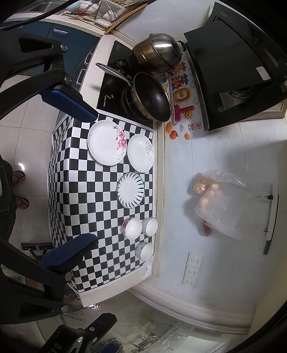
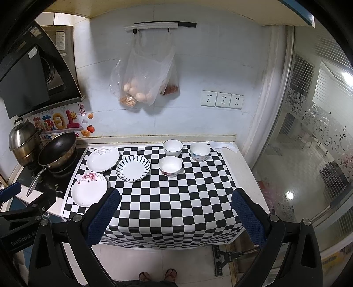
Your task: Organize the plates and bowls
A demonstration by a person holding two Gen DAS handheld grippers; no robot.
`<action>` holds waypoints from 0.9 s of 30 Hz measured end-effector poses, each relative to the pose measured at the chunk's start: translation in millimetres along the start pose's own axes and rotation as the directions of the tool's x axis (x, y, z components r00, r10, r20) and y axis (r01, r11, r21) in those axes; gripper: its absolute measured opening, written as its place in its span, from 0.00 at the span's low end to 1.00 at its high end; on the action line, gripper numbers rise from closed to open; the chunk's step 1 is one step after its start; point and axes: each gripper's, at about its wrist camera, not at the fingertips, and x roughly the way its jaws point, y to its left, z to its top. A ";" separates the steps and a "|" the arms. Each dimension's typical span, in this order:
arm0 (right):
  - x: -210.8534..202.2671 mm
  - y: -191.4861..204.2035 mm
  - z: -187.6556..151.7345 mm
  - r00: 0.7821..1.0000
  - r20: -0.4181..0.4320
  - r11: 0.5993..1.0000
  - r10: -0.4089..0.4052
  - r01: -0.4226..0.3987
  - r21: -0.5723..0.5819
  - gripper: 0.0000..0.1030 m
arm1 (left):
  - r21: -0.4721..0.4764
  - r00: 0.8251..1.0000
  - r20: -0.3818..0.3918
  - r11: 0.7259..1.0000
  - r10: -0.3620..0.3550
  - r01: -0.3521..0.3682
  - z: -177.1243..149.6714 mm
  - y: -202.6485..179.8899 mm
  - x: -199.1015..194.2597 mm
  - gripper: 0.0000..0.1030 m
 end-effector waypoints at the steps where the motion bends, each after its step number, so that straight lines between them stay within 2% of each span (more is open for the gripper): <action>1: -0.3 -0.3 0.2 1.000 0.002 1.000 0.000 0.000 0.000 1.00 | -0.002 1.000 0.001 1.000 -0.001 0.001 -0.7 0.8 -0.4 1.00; 27: -1.9 7.1 5.6 1.000 0.015 1.000 0.003 -0.003 -0.006 1.00 | -0.005 1.000 0.000 1.000 -0.002 0.002 17.1 2.6 0.2 1.00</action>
